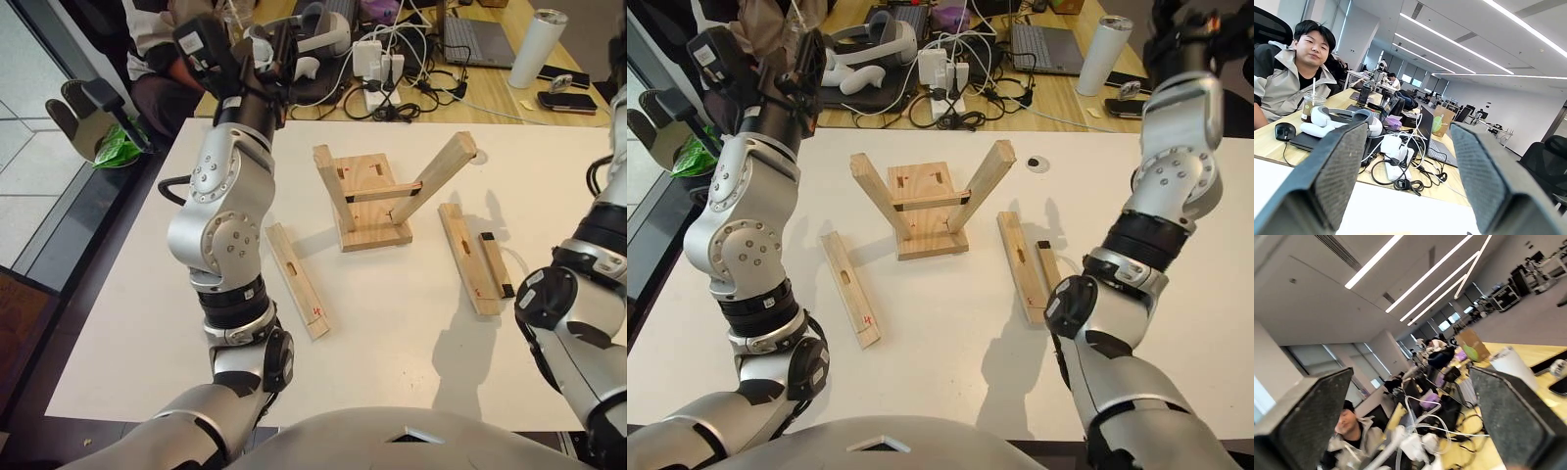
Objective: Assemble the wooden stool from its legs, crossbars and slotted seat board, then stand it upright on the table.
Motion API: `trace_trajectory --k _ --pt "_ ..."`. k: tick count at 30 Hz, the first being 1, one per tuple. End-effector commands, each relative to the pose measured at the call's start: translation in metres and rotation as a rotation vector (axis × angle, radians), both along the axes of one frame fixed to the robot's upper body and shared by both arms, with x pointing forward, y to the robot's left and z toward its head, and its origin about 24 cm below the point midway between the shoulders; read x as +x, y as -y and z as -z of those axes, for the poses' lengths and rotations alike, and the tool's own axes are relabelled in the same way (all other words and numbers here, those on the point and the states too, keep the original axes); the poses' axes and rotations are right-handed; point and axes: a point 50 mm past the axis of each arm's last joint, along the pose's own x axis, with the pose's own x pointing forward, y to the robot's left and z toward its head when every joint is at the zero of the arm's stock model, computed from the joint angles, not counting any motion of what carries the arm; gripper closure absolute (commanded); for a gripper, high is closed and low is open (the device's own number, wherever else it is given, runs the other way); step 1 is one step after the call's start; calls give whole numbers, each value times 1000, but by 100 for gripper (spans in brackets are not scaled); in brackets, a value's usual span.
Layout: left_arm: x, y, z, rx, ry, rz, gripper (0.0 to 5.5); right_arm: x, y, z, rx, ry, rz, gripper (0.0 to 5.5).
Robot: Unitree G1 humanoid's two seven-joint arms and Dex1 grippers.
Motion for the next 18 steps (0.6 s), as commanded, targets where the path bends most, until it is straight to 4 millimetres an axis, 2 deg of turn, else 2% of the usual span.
trace_trajectory --k 1,3,5,8,12,14,16,18 --pt "3 -16 -2 -18 -4 -64 238 -12 -58 76 -211 -250 -285 110" --pt "4 -28 -4 -13 3 -109 238 -29 -89 99 -243 -308 -447 110" --pt "5 -40 -7 -6 13 -152 238 -43 -107 111 -266 -351 -547 110" --pt "6 -59 -12 6 29 -221 238 -63 -126 118 -289 -385 -684 110" --pt "4 -83 -19 24 56 -304 238 -90 -154 109 -273 -343 -934 110" --pt "3 -91 -22 29 67 -327 238 -98 -163 97 -236 -272 -1039 110" --pt "3 -93 -22 33 72 -336 238 -97 -162 85 -211 -206 -1074 110" --pt "3 -92 -22 36 73 -332 238 -83 -146 80 -264 -193 -1007 110"
